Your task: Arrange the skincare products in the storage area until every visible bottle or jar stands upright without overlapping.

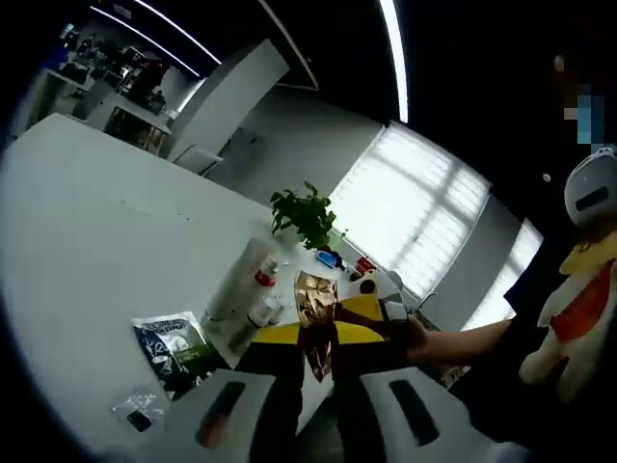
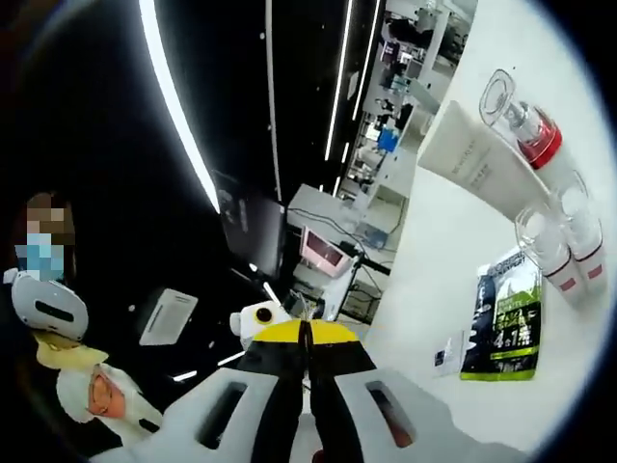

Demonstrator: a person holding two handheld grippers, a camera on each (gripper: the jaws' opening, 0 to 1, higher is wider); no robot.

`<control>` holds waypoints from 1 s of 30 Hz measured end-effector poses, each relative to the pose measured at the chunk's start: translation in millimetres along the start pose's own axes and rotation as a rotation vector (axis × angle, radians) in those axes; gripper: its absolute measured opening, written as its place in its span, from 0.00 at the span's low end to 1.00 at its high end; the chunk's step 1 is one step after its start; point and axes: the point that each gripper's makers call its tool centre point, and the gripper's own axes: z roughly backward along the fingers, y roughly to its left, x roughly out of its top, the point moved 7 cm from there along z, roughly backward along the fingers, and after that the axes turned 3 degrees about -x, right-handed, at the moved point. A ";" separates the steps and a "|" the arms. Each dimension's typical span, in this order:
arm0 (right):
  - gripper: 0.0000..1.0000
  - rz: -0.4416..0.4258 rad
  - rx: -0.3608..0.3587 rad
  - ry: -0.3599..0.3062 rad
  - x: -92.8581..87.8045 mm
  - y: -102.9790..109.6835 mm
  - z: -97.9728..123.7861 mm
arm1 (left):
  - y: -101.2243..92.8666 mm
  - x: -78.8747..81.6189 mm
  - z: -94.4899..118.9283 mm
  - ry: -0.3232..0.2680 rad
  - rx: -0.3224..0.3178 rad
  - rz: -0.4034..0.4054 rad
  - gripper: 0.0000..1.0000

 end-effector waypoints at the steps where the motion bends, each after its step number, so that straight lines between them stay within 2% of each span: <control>1: 0.01 0.018 -0.029 -0.016 0.7 -1.3 -1.5 | -2.2 -0.3 -0.1 -0.003 -0.002 0.002 0.00; 3: 0.02 0.043 -0.037 -0.032 1.0 0.8 -3.1 | -1.8 -0.1 -0.4 -0.018 0.019 0.019 0.00; 4: 0.03 0.090 -0.064 -0.051 2.4 -0.9 -4.1 | -2.4 0.0 -0.4 -0.028 0.020 0.030 0.00; 7: 0.04 0.209 -0.116 -0.122 6.4 -1.6 -5.3 | -0.6 4.0 1.4 -0.108 0.042 0.087 0.00; 9: 0.07 0.181 -0.113 -0.171 6.3 2.3 -6.4 | -1.7 7.5 3.4 -0.145 0.055 0.099 0.00; 11: 0.13 0.167 -0.109 -0.192 5.1 3.7 -7.6 | -3.2 13.9 6.5 -0.209 0.080 0.097 0.00; 12: 0.15 0.159 -0.110 -0.204 3.7 5.7 -9.2 | -5.7 17.5 7.6 -0.254 0.078 0.122 0.00; 14: 0.16 0.133 -0.100 -0.219 0.8 8.8 -13.5 | -8.9 22.1 9.2 -0.306 0.074 0.149 0.00; 17: 0.18 0.092 -0.077 -0.252 -1.8 13.0 -20.5 | -10.8 25.7 10.1 -0.337 0.079 0.155 0.00; 20: 0.21 0.040 -0.019 -0.335 0.3 23.6 -27.5 | -13.1 29.9 9.3 -0.386 0.069 0.169 0.00; 22: 0.16 0.035 -0.034 -0.349 0.0 24.6 -31.3 | -14.1 32.0 8.6 -0.427 0.063 0.188 0.00; 25: 0.09 0.015 -0.009 -0.376 2.8 29.3 -34.3 | -15.9 33.9 7.3 -0.489 0.049 0.230 0.00; 30: 0.04 -0.026 0.016 -0.427 6.9 33.0 -35.8 | -16.3 32.7 3.3 -0.585 0.036 0.304 0.00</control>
